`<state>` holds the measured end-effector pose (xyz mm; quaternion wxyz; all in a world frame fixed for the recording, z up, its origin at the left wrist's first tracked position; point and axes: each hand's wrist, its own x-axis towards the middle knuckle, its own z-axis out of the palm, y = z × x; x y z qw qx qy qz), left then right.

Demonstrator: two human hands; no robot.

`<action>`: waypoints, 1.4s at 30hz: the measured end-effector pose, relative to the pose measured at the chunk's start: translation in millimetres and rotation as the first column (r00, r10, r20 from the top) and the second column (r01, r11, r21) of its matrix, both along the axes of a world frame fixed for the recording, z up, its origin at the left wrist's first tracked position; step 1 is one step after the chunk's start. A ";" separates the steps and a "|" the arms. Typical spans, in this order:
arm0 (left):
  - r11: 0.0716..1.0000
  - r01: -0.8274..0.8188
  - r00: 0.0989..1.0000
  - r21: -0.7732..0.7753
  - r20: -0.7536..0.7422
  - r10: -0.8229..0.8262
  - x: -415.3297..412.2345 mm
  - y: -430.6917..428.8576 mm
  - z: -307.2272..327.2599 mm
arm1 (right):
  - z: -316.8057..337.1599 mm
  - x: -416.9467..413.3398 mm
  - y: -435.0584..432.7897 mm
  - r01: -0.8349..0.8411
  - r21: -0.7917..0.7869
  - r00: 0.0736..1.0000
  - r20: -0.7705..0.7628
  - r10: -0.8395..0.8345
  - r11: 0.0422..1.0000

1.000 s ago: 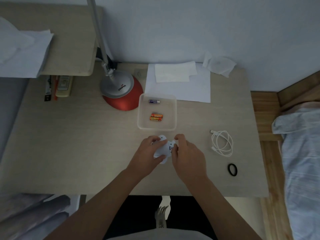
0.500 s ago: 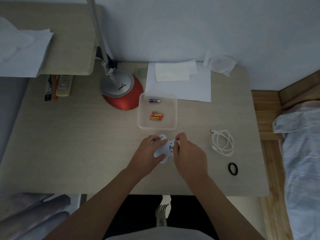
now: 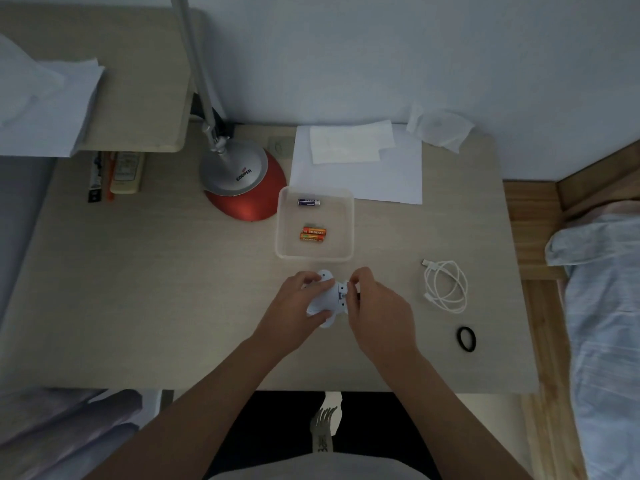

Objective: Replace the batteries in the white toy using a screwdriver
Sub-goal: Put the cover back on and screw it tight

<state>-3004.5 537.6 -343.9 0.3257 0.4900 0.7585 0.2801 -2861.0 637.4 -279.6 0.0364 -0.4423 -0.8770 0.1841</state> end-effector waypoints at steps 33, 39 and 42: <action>1.000 0.000 1.000 0.000 0.028 0.000 -4.5 1.0 0.9 | -0.3 -2.3 6.4 0.003 -0.068 0.999 -0.042 -0.006 0.998; 1.000 -0.005 0.999 0.002 0.051 0.005 -4.7 0.3 4.7 | 5.0 -1.4 5.0 0.004 -0.148 0.995 -0.095 -0.018 0.989; 1.000 0.006 0.999 -0.004 0.052 -0.006 -5.5 0.6 4.6 | 4.3 -0.3 4.6 -0.013 -0.143 0.995 -0.103 -0.002 0.990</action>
